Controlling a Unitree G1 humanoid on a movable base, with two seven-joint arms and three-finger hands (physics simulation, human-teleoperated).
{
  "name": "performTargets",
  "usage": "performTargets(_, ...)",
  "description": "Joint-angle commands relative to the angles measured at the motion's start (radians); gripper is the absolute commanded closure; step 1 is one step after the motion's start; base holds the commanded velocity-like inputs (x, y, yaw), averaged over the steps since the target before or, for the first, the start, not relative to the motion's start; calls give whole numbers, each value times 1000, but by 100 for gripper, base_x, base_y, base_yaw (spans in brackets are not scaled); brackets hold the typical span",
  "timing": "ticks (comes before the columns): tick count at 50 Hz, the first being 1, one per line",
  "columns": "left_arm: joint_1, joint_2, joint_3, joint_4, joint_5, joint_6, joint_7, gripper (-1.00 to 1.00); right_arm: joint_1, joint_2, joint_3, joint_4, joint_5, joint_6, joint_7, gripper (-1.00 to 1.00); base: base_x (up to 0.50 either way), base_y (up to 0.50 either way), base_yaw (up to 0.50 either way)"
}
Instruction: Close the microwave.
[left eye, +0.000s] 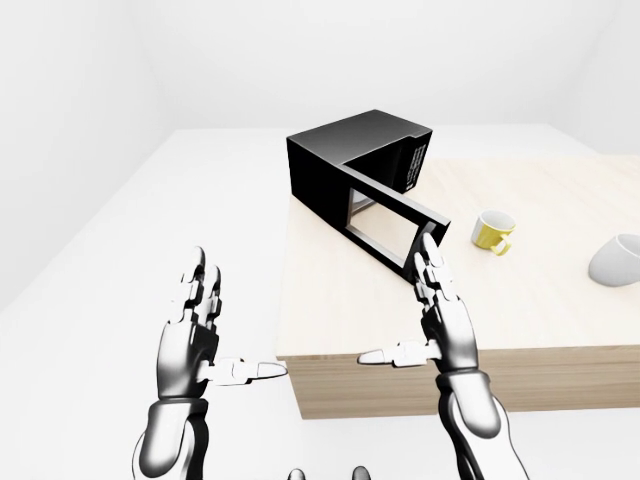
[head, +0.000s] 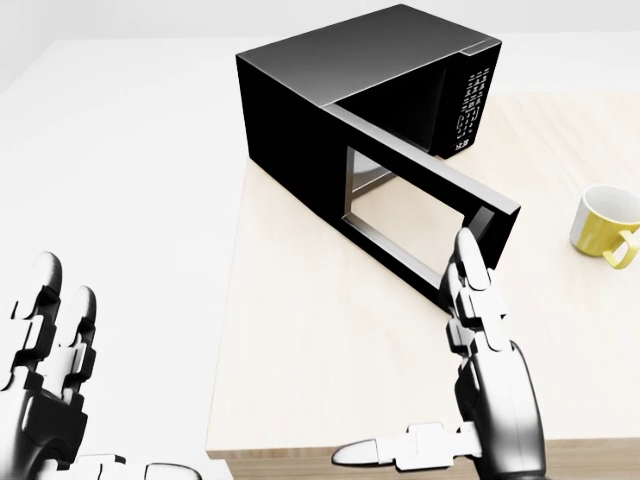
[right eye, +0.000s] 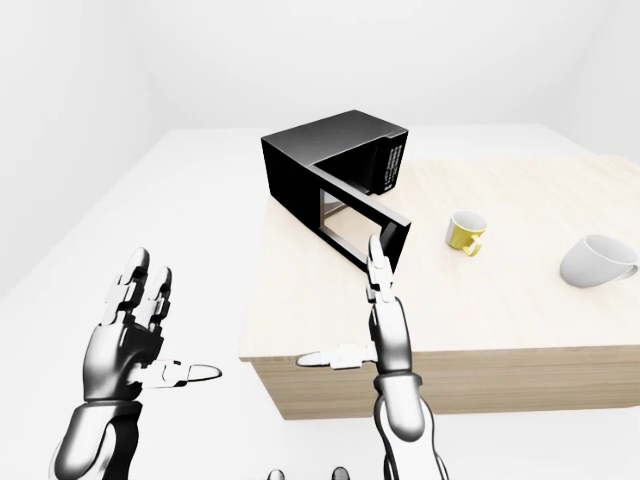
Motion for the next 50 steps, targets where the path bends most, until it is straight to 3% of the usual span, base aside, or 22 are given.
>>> performTargets(1,-4,0,1,0,-10,7,-2,-100,-12,2,-8,15,-7,0,-4,-100,0,0,0)
performTargets(5,-2,4,-11,4,7,11,-5,-100,-14,4,-3,25,-26,0,-11,-100,0,38,0)
performTargets(6,-1,-2,-8,8,15,-13,8,-100,-7,3,0,16,-17,0,-5,-100,0,50,0)
performTargets(7,0,-1,-8,11,12,-20,6,-100,-7,3,1,16,-33,-5,-16,-100,0,28,0)
performTargets(10,-6,2,-9,15,17,-15,10,-100,-10,3,3,20,-19,-10,-7,-100,0,0,0)
performTargets(16,8,3,-25,12,42,-32,16,-100,-5,3,4,8,-18,-6,-14,-100,0,0,0)
performTargets(23,4,5,-25,6,38,-18,18,-100,-9,4,7,14,-19,-2,-21,-100,0,0,0)
performTargets(24,6,2,-32,-1,72,-19,40,-100,-13,7,10,5,-36,0,-33,-100,0,0,0)
performTargets(26,9,5,-32,3,75,-37,40,-100,-10,1,12,6,-48,0,-39,-100,17,0,0)
performTargets(30,5,6,-23,-2,57,-24,32,-100,-7,2,9,-7,-34,0,-34,-100,50,0,0)
performTargets(31,11,7,-27,-11,49,-9,23,-100,-12,4,6,2,-34,0,-37,-100,50,0,0)
performTargets(36,12,5,-28,-11,50,-9,23,-100,-12,4,6,1,-35,0,-38,-100,50,0,0)
performTargets(38,19,0,-29,5,60,-63,29,-100,-13,5,6,7,-37,0,-41,-100,50,0,0)
performTargets(40,25,2,-30,-1,47,-68,22,-100,-15,5,8,13,-8,0,-21,-100,50,0,0)
performTargets(50,18,3,-26,-2,45,-53,25,-100,-22,6,-3,21,-11,0,-24,-100,5,0,0)
